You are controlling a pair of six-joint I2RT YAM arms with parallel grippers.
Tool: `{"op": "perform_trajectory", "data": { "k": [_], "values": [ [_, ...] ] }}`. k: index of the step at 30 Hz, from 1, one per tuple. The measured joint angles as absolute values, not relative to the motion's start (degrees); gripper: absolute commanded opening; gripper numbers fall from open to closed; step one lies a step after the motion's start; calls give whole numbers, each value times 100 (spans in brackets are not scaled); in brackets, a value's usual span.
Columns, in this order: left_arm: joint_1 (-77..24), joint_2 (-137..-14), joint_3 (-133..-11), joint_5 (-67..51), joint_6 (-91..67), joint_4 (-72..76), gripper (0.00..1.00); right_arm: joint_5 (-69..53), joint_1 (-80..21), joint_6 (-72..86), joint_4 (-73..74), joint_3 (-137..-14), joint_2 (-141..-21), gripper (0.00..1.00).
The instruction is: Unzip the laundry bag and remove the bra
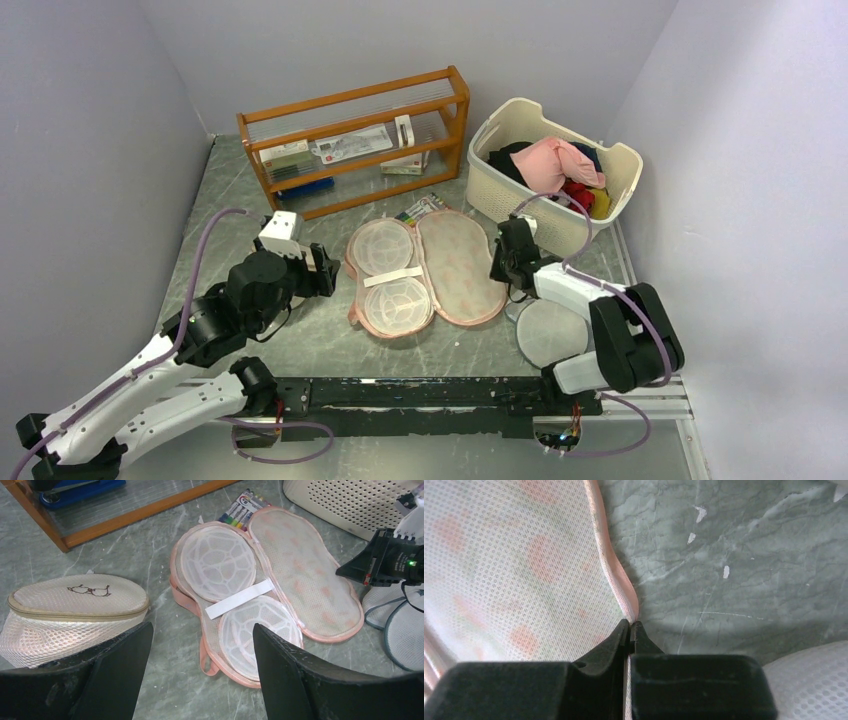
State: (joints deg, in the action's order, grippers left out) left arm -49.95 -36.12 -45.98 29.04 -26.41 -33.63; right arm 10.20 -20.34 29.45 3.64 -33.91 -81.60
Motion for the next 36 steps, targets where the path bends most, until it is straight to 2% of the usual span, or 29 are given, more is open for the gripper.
{"op": "perform_trajectory", "data": {
  "k": [20,30,36],
  "values": [
    [-4965,-3623,-4598,2832,-2635,-3361,84,489,-2036,2473,843,-3588,-6320,0],
    [-4958,-3623,-4598,2821,-2635,-3361,84,572,-2097,2161,1518,-4412,-5979,0],
    [-4954,-3623,-4598,2814,-2633,-3358,84,416,-2768,2344,1457,-4707,-6145,0]
  ]
}}
